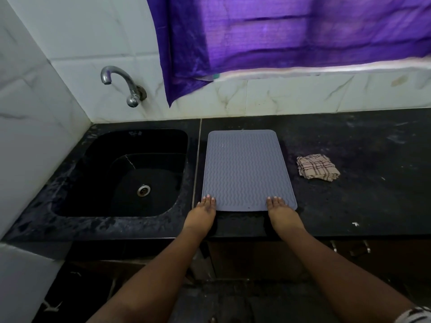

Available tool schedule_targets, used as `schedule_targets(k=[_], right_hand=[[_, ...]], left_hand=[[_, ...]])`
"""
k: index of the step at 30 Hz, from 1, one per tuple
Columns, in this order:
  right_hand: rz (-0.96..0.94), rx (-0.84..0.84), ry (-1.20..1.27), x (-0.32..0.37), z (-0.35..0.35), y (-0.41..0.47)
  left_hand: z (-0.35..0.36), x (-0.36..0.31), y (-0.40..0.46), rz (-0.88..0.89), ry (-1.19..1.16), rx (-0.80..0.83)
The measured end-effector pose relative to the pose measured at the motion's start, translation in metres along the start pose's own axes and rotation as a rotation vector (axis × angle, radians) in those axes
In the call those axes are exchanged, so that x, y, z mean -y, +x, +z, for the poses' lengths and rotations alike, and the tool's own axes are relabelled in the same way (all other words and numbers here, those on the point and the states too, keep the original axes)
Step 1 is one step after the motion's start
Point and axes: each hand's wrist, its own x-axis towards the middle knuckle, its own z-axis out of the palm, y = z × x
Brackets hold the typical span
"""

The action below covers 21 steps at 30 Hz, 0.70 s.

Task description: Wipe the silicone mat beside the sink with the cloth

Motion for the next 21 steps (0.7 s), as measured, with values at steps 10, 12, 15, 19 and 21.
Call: schedule_targets(k=[10,12,15,19,21], right_hand=[[-0.040,0.058,-0.010,-0.004,-0.005,-0.004],[-0.053,0.056,-0.003,-0.005,-0.004,-0.004],[-0.060,0.039,0.039,-0.006,-0.005,-0.008],[-0.097,0.034,0.097,-0.010,-0.006,-0.016],[-0.108,0.044,0.132,-0.013,-0.010,-0.019]], left_hand=[[-0.001,-0.007,-0.003,-0.071,-0.057,0.006],[0.001,-0.010,-0.003,-0.085,-0.066,0.021],[0.001,-0.013,-0.005,-0.114,-0.106,0.041],[-0.005,-0.016,-0.007,-0.145,-0.134,0.085],[-0.010,-0.019,-0.008,-0.163,-0.155,0.112]])
